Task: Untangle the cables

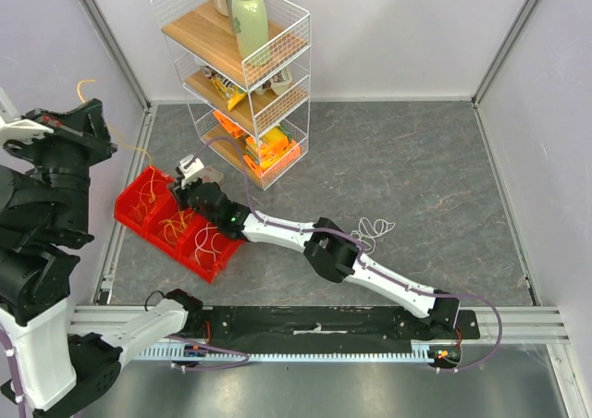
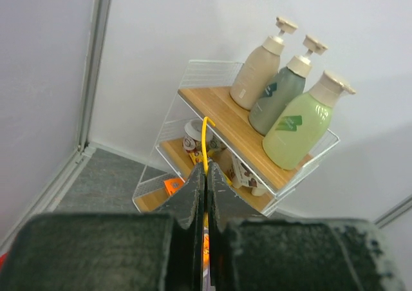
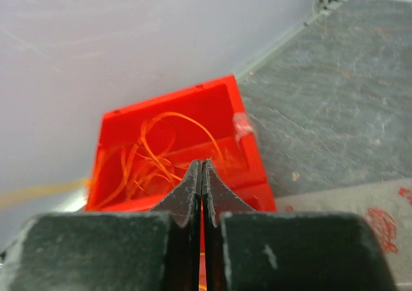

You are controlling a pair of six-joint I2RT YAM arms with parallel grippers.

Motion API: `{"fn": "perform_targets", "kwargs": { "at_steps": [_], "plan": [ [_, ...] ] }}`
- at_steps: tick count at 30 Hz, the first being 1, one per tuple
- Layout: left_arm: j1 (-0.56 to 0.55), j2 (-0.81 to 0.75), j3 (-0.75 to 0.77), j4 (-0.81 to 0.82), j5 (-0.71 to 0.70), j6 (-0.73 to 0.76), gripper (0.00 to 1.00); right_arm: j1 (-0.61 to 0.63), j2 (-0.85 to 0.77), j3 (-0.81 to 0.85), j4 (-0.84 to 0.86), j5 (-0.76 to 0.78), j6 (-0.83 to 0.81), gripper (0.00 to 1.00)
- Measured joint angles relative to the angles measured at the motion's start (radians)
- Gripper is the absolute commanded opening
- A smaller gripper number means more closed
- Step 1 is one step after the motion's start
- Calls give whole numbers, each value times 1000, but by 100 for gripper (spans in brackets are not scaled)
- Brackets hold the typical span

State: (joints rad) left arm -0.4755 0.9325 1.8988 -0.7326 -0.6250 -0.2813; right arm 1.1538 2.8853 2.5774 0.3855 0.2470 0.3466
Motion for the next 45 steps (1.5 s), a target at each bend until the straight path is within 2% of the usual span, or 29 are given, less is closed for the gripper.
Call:
{"fn": "perform_targets", "kwargs": {
  "at_steps": [4, 8, 12, 14, 17, 21, 24, 26, 28, 32, 35, 38, 42, 45],
  "plan": [
    [0, 7, 64, 8, -34, 81, 2, -10, 38, 0, -2, 10, -5, 12],
    [0, 30, 158, 40, -59, 191, 2, -11, 39, 0, 2, 13, -1, 17],
    [0, 47, 190, 161, -28, 383, 2, -11, 39, 0, 2, 6, 2, 27],
    [0, 47, 143, 227, 3, 490, 2, -13, 37, -2, 0, -9, 1, 33],
    [0, 33, -8, 330, 53, 605, 2, -14, -10, -79, 9, -51, 6, 48],
    [-3, 34, -247, 426, 49, 702, 2, -14, -136, -254, -18, -120, 6, 55],
    [7, 44, -410, 490, -11, 764, 2, -15, -222, -384, -43, -163, 4, 56],
    [51, 60, -506, 499, -38, 765, 2, -15, -285, -480, -39, -183, 3, 56],
    [141, 74, -541, 472, -54, 733, 2, -15, -342, -565, -40, -195, 1, 55],
    [293, 96, -540, 408, -88, 634, 2, -15, -476, -760, -27, -198, -2, 54],
    [347, 142, -431, 304, -98, 536, 2, -15, -552, -867, -12, -198, -9, 54],
    [401, 219, -253, 178, -61, 395, 2, -15, -606, -943, -10, -206, -26, 54],
    [421, 257, -79, 45, -19, 249, 2, -14, -675, -1065, -16, -205, -48, 55],
    [421, 257, 24, -6, -9, 224, 2, -11, -699, -1120, -39, -202, -72, 62]
  ]
}}
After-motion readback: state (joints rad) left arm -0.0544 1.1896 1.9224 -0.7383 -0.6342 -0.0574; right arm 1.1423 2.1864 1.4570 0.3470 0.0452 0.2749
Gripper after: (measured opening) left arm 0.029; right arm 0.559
